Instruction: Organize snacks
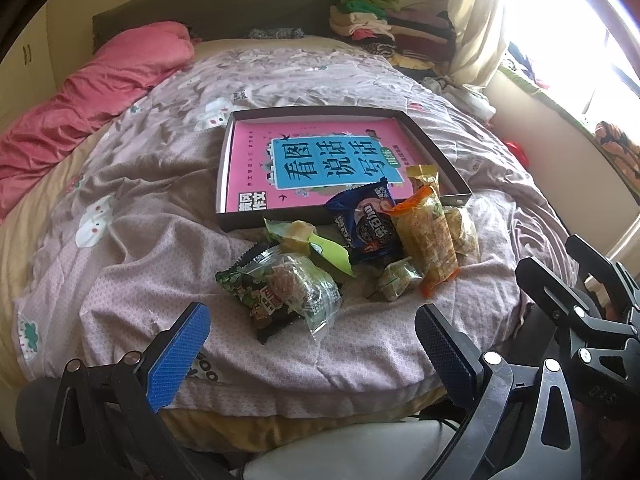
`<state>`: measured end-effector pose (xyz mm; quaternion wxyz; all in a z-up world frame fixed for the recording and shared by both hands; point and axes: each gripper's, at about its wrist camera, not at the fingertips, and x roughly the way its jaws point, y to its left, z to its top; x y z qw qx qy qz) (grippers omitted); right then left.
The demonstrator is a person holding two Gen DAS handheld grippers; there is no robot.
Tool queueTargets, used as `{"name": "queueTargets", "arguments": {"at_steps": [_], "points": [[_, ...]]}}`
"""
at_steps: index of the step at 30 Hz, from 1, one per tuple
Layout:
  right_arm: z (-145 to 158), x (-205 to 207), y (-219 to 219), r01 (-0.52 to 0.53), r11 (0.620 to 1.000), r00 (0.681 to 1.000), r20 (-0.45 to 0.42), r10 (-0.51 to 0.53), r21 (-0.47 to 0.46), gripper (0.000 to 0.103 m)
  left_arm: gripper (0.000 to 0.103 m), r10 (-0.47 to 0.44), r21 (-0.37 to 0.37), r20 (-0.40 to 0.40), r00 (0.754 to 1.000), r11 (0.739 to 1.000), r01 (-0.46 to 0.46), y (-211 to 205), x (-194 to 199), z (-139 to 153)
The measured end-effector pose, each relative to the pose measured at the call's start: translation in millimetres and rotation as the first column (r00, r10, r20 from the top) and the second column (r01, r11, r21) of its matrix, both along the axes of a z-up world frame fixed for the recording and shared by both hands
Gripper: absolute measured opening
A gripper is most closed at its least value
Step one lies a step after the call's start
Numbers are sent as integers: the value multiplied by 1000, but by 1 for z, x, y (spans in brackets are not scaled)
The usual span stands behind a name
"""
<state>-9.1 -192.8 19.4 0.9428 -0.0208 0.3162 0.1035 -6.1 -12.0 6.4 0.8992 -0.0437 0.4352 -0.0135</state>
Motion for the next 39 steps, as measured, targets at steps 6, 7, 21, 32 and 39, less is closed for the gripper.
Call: {"name": "queueTargets", "arguments": {"at_steps": [6,7,21,32,39], "points": [[0,0,0,-1,1000,1000,0,1,-1,102,102,-4,-1,0,1000,1000,4,-1,-1,0],[1,0,-1,-1,1000,1000,0,1,-3,102,102,-6,-2,0,1000,1000,6,-2,-1,-1],[0,0,0,2,1000,1000,-5,-2,-4,102,102,-4,-20,-14,1000,1000,4,1,1,-5],[-7,8,2,-3,1000,999,-33,3,-10,102,102,7,-77,-55,998,997,-12,16,9,-13],[-11,13,6,-18,1000,999,-39,17,-14,102,102,24,-135,-96,995,990,-37,26,13,-22]]}}
